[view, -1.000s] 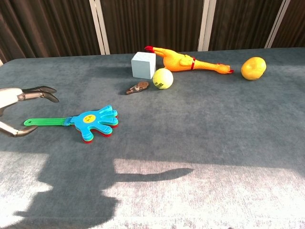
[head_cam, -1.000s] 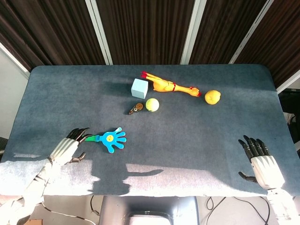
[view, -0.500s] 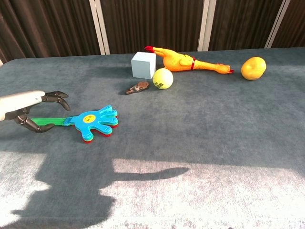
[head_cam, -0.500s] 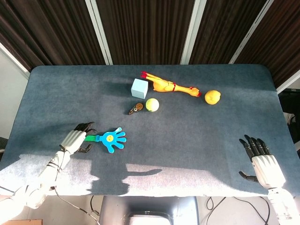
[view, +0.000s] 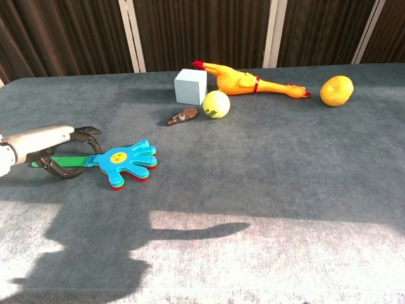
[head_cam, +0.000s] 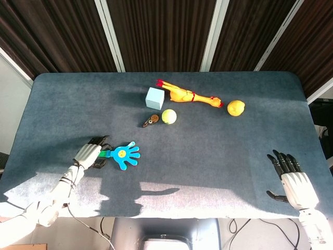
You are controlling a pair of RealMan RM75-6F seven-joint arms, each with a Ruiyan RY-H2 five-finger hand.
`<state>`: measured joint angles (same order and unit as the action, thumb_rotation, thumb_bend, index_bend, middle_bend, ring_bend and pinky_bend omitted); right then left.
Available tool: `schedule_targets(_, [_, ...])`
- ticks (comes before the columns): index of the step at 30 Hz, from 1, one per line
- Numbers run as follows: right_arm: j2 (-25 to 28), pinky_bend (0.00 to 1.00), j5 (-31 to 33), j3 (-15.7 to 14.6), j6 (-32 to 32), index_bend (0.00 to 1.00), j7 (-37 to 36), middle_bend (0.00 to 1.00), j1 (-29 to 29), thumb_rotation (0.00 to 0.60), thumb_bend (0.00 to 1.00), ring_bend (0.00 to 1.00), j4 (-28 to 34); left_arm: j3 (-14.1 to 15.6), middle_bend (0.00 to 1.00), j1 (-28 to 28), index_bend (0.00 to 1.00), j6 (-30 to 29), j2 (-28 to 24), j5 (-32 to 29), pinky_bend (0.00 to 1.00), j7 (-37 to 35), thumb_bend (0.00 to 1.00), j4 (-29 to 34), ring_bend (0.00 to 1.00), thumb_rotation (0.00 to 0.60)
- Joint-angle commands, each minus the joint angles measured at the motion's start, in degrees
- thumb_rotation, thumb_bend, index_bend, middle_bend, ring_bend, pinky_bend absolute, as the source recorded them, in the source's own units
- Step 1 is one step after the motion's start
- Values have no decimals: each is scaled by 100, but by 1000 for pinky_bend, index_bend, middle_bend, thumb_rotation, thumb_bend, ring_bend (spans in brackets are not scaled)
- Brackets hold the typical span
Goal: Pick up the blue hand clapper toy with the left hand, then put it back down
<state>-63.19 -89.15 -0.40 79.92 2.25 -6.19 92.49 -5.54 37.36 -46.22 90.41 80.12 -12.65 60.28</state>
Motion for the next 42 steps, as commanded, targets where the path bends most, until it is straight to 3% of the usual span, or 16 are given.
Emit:
schedule_targets(1, [14,0,-7,-3,12,0,-13,0,7,600,189,0,11,17,0,20,330,-46,68,26,0,-60,416,-73,0,600])
schedule_targets(10, [50,0,-13,-10,24,0,-39,0,18,600,188,0,32,65,12,64,439,-174,254,100,0,-199,416,-340,0,600])
schedule_targets(16, [59,0,-3,-1,31,0,-49,0,20,600,189,0,32,47,80,37,583,-312,389,79,0,-340,416,-563,0,600])
schedule_targets(21, [66,0,-12,-5,35,0,-62,0,23,600,188,0,36,40,194,-83,707,-820,526,284,22,-1123,404,-712,36,600])
schedule_targets(27, [78,0,-45,-24,39,0,-75,0,27,600,189,0,48,31,486,-276,827,-1402,837,447,236,-2551,476,-1181,278,600])
schedule_targets(34, [92,0,-55,-46,0,0,-86,0,19,600,188,0,67,133,762,-324,841,-2005,1093,785,469,-3766,548,-1801,501,600])
schedule_targets(42, [98,0,-56,-54,-23,0,-83,0,12,600,189,0,71,231,811,-386,841,-2740,1146,1075,624,-5477,582,-1955,515,600])
